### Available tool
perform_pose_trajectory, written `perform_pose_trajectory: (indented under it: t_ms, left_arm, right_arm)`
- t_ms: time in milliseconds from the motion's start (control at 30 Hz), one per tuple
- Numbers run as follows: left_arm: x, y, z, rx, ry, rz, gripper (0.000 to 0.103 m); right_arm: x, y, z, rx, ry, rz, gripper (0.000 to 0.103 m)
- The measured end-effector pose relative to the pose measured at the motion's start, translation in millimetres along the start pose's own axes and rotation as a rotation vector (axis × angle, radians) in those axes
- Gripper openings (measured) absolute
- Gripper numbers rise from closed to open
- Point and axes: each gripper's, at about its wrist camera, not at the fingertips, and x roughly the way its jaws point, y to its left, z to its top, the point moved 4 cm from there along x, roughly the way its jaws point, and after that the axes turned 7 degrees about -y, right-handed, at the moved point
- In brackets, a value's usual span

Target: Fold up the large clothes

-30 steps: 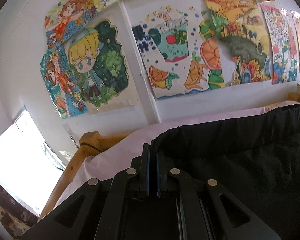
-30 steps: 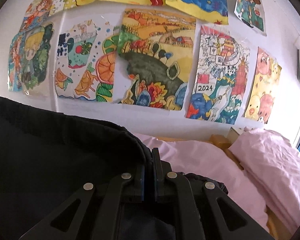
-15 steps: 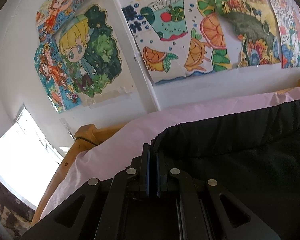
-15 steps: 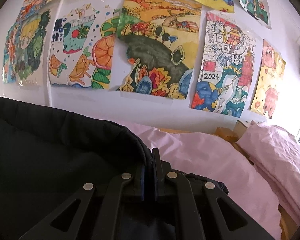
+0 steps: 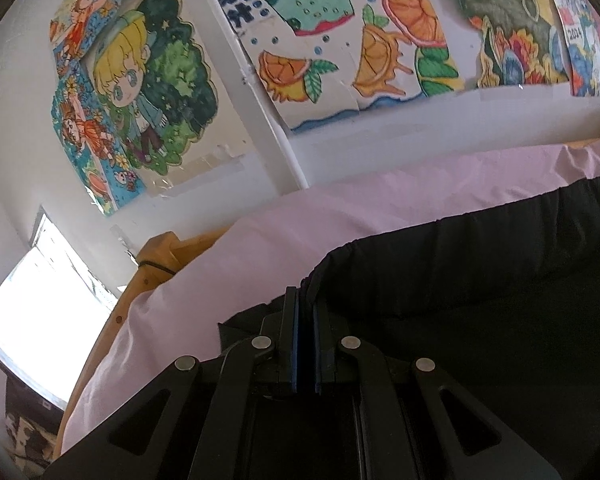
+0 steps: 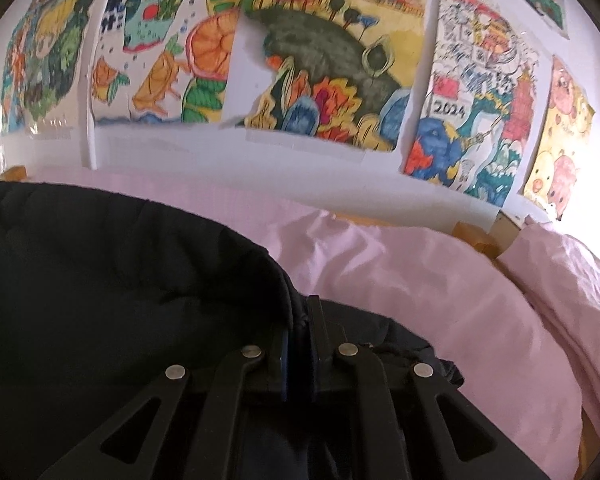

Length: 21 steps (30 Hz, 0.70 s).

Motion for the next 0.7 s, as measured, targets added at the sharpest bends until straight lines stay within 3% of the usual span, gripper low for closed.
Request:
perform_pose_trajectory:
  t_ms: [467, 533, 633, 667, 700]
  left_arm:
    - [2.4, 1.6, -3.0, -0.030, 0.017, -0.043, 0.009]
    - [-4.7, 8.4, -0.5, -0.067, 0.006, -0.072, 0.017]
    - [-20.7, 24.0, 4.1, -0.157, -0.033, -0.105, 0.060]
    - [-27.4, 30.1, 5.7, -0.190, -0.052, -0.110, 0.076]
    - [-32.3, 33.7, 7.4, -0.211, -0.068, -0.116, 0.079]
  right_arm:
    - [13.9, -1.2, -13.6, 0.028, 0.027, 0.029, 0.011]
    - [9.5, -3.4, -11.6, 0.038, 0.018, 0.031, 0.014]
    - [0.8, -9.4, -7.2, 0.067, -0.006, 0.037, 0.032]
    - [-4.9, -12.2, -5.1, 0.080, -0.021, 0.039, 0.050]
    - [-9.5, -14.0, -3.5, 0.087, -0.035, 0.043, 0.068]
